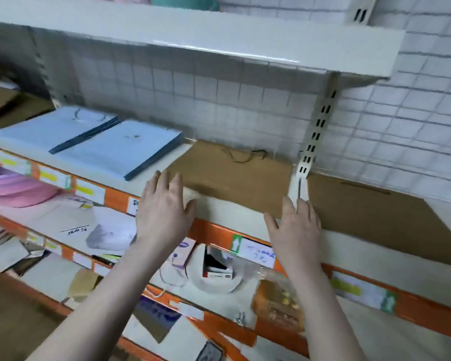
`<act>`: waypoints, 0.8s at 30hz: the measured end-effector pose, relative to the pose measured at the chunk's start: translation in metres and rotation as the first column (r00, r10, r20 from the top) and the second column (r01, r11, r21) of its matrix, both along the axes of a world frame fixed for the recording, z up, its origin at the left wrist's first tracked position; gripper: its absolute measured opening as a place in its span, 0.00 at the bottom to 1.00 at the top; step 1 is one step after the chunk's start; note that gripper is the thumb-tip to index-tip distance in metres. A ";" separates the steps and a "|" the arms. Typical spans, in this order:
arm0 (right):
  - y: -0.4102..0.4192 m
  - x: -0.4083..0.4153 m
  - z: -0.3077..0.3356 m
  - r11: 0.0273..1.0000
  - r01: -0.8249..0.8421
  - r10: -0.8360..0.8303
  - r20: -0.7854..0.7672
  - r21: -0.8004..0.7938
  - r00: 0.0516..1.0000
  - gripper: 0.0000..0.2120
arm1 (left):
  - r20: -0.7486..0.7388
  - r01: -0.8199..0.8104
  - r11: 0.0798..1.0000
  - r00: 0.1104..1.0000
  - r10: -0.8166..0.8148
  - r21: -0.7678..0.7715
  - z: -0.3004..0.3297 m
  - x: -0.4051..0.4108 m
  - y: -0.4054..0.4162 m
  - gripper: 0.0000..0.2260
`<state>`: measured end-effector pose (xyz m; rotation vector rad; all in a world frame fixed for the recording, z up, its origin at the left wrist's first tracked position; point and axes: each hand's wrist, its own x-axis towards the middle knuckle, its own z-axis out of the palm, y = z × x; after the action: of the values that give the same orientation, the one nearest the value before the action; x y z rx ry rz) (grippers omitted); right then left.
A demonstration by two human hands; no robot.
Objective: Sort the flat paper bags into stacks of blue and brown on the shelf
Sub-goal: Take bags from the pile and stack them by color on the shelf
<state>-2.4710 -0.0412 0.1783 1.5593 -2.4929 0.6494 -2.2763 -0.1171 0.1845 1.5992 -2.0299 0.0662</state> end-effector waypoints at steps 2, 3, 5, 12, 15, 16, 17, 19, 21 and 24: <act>-0.016 0.049 0.001 0.999 -0.039 0.038 0.007 0.032 0.999 0.27 | -0.015 -0.042 0.999 0.999 0.042 -0.015 -0.002 0.050 -0.005 0.26; -0.023 0.071 0.001 0.997 -0.064 0.063 0.017 0.038 0.998 0.27 | -0.013 -0.063 0.998 0.998 0.063 -0.013 -0.001 0.073 -0.008 0.27; -0.041 0.116 0.003 0.992 -0.122 0.121 0.033 0.035 0.992 0.28 | -0.008 -0.109 0.994 0.994 0.109 -0.003 0.000 0.123 -0.015 0.27; -0.106 0.232 0.012 0.958 -0.274 0.275 0.001 0.086 0.961 0.28 | -0.029 -0.258 0.966 0.966 0.257 -0.018 -0.001 0.254 -0.051 0.25; -0.141 0.272 0.011 0.936 -0.343 0.345 -0.015 0.075 0.938 0.29 | -0.056 -0.321 0.947 0.946 0.319 -0.026 -0.004 0.291 -0.071 0.24; -0.155 0.286 0.011 0.929 -0.365 0.367 -0.020 0.063 0.930 0.29 | -0.056 -0.340 0.940 0.939 0.338 -0.018 -0.005 0.303 -0.079 0.23; -0.169 0.299 0.010 0.921 -0.384 0.386 -0.019 0.056 0.922 0.29 | -0.046 -0.360 0.933 0.932 0.359 -0.016 -0.008 0.314 -0.088 0.23; -0.200 0.327 0.009 0.909 -0.415 0.415 -0.002 0.051 0.910 0.28 | -0.018 -0.379 0.925 0.925 0.379 -0.004 -0.011 0.339 -0.113 0.24; -0.234 0.355 0.009 0.899 -0.437 0.436 0.022 0.024 0.900 0.28 | 0.005 -0.410 0.912 0.912 0.410 -0.004 -0.006 0.364 -0.142 0.26; -0.289 0.395 0.014 0.887 -0.462 0.462 0.058 -0.007 0.885 0.26 | 0.002 -0.464 0.886 0.886 0.464 0.001 0.011 0.401 -0.188 0.26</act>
<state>-2.0763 -0.3301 0.1927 2.1939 -2.1605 0.7502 -1.8752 -0.3049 0.1952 2.0540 -1.6016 0.2428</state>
